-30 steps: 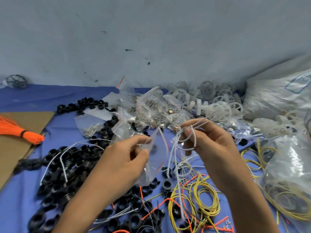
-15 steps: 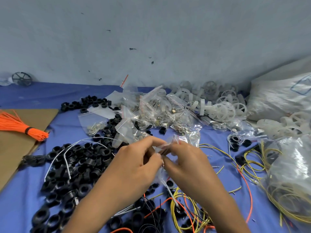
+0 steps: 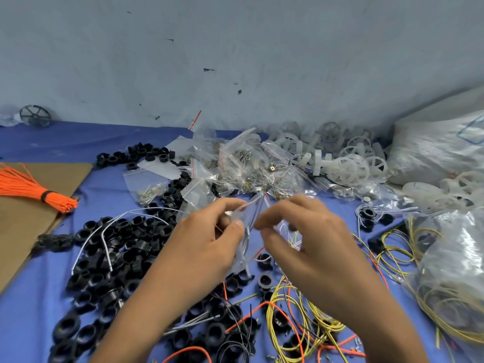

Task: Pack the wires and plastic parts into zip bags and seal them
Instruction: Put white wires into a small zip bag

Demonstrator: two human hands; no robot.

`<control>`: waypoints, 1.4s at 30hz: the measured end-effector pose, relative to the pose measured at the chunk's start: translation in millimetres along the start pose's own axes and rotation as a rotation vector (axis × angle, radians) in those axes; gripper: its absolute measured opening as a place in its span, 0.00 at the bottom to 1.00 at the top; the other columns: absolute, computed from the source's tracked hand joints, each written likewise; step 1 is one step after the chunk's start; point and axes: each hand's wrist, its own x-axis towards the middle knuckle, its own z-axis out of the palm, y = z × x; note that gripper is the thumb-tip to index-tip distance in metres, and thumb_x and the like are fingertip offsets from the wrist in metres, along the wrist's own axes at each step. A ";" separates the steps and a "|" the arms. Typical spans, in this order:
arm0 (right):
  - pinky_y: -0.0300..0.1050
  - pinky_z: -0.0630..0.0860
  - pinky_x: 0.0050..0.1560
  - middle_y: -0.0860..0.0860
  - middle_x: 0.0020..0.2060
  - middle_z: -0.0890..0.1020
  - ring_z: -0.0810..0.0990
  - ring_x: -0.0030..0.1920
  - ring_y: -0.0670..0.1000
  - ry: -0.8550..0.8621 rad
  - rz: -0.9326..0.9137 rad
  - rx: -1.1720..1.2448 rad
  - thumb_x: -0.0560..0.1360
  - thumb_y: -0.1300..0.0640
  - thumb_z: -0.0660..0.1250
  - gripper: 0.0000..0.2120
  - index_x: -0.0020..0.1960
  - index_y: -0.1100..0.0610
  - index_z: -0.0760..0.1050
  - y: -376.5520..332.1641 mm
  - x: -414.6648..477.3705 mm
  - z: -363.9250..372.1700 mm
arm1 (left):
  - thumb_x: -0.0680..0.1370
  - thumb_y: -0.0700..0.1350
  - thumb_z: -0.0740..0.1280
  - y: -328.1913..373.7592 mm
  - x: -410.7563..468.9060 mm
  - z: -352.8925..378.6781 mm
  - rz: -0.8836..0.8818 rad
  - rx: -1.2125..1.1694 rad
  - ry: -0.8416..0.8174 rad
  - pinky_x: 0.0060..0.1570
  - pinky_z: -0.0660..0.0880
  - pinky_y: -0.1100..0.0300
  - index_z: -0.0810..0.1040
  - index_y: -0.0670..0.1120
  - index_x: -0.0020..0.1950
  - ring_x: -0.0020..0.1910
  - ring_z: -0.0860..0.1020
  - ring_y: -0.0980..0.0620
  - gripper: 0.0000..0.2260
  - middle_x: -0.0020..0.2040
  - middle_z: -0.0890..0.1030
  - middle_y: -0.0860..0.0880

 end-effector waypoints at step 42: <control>0.44 0.64 0.30 0.49 0.23 0.71 0.68 0.25 0.46 0.004 0.057 0.246 0.78 0.50 0.69 0.05 0.44 0.49 0.78 33.1 3.1 -4.8 | 0.75 0.49 0.68 -7.8 8.6 -24.3 0.076 -0.049 0.299 0.33 0.78 0.62 0.78 0.58 0.66 0.32 0.81 0.50 0.19 0.45 0.80 0.66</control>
